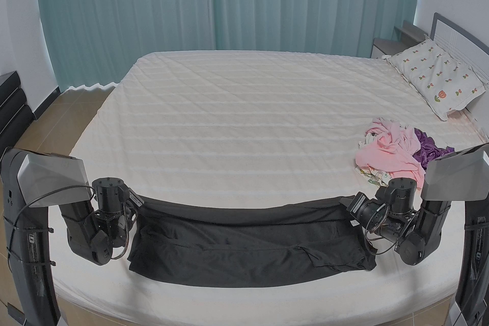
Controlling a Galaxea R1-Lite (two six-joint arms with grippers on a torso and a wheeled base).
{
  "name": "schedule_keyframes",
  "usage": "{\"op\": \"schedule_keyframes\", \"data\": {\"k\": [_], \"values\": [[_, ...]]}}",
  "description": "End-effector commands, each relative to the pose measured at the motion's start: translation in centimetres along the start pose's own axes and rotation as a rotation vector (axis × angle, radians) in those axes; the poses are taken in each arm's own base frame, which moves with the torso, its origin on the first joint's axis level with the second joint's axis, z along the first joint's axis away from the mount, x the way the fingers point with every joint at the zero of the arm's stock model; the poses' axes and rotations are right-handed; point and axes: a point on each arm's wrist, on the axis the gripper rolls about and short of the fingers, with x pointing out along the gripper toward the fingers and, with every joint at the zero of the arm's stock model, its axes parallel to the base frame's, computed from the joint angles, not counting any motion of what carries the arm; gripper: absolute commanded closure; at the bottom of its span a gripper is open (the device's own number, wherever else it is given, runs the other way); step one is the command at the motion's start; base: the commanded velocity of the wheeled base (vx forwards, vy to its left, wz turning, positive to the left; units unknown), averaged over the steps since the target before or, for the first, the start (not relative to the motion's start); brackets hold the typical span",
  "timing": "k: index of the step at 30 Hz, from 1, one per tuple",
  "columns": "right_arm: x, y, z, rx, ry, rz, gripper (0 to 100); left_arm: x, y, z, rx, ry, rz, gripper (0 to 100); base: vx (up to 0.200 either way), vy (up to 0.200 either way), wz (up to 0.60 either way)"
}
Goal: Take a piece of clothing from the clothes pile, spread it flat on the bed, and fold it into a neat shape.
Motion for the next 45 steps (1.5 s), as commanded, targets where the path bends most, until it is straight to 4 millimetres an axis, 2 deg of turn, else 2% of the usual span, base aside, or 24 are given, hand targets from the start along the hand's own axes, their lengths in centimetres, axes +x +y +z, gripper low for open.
{"op": "schedule_keyframes", "data": {"k": [1, 4, 9, 15, 21, 31, 39, 40, 42, 43, 45], "values": [[1.1, 0.7, 1.1, -0.006, -0.047, 0.014, 100, 0.4, -0.6, 1.0, 0.01, -0.036, -0.019, 100, 0.0, 0.0, 0.0], [2.1, 1.2, 2.0, -0.003, -0.145, 0.001, 100, 0.6, -0.8, 1.5, 0.001, -0.054, -0.024, 100, 0.0, 0.0, 0.0], [2.4, 1.5, 2.4, 0.008, -0.203, 0.003, 100, 0.7, -0.5, 2.0, -0.016, -0.068, -0.016, 100, 0.0, 0.0, 0.0], [0.3, -1.3, 0.0, -0.024, -0.101, -0.08, 100, 0.1, 1.3, 0.4, -0.001, 0.001, 0.044, 100, 0.0, 0.0, 0.0], [0.1, -3.4, -1.6, -0.056, -0.022, -0.147, 100, 0.4, 2.9, -1.9, 0.043, 0.074, 0.097, 100, 0.0, 0.0, 0.0], [-0.9, -4.6, -3.0, -0.076, 0.06, -0.19, 100, -0.4, 4.6, -4.2, 0.091, 0.194, 0.122, 100, 0.0, 0.0, 0.0], [-0.8, -5.2, -3.4, -0.073, 0.071, -0.205, 100, -0.8, 4.6, -4.8, 0.099, 0.213, 0.121, 100, 0.0, 0.0, 0.0], [-0.8, -5.4, -3.4, -0.072, 0.071, -0.212, 100, -0.8, 4.7, -4.8, 0.099, 0.216, 0.124, 0, 0.0, 0.0, 0.0], [-0.8, -5.6, -3.5, -0.071, 0.077, -0.218, 100, -0.9, 4.7, -5.0, 0.105, 0.224, 0.124, 0, 0.0, 0.0, 0.0], [-0.8, -5.8, -3.6, -0.07, 0.082, -0.223, 0, -1.0, 4.7, -5.1, 0.106, 0.226, 0.126, 0, 0.0, 0.0, 0.0], [-0.8, -6.0, -3.8, -0.069, 0.085, -0.23, 0, -1.0, 4.8, -5.1, 0.107, 0.228, 0.128, 0, 0.0, 0.0, 0.0]]}}
